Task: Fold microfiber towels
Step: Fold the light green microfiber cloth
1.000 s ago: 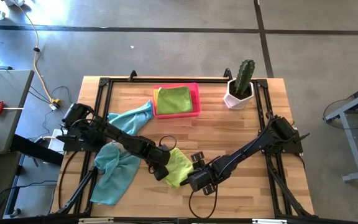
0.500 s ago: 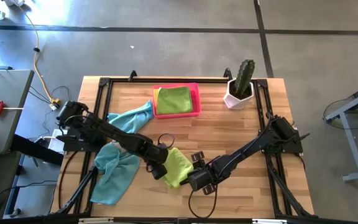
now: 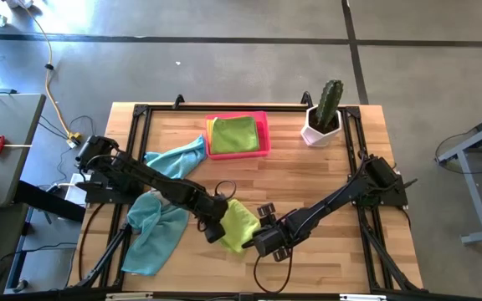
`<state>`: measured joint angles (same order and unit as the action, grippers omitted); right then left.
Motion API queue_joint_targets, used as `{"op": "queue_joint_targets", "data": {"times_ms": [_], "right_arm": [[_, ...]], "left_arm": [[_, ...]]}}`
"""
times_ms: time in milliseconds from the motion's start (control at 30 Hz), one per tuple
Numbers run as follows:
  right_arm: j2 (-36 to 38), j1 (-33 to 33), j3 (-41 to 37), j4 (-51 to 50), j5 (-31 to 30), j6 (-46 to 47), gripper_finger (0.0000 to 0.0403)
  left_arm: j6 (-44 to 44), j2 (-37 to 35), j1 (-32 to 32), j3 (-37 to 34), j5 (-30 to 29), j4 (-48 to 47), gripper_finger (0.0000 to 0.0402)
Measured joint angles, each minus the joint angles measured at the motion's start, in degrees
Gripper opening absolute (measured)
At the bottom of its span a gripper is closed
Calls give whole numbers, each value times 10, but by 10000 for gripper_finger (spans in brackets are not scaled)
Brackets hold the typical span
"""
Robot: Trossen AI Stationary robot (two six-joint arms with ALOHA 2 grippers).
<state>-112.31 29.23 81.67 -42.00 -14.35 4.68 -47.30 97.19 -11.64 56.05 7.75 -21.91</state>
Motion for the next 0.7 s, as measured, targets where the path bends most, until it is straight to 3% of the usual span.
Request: {"op": "queue_joint_targets", "data": {"times_ms": [167, 367, 700], "right_arm": [[0, 0, 0, 0, 0, 4, 167], [0, 0, 0, -2, 0, 7, 167], [0, 0, 0, -2, 0, 7, 167]], "left_arm": [[-16, 0, 2, 0, -26, -47, 1], [-20, 0, 1, 0, -29, -31, 8], [-20, 0, 1, 0, -33, -27, 94]]}}
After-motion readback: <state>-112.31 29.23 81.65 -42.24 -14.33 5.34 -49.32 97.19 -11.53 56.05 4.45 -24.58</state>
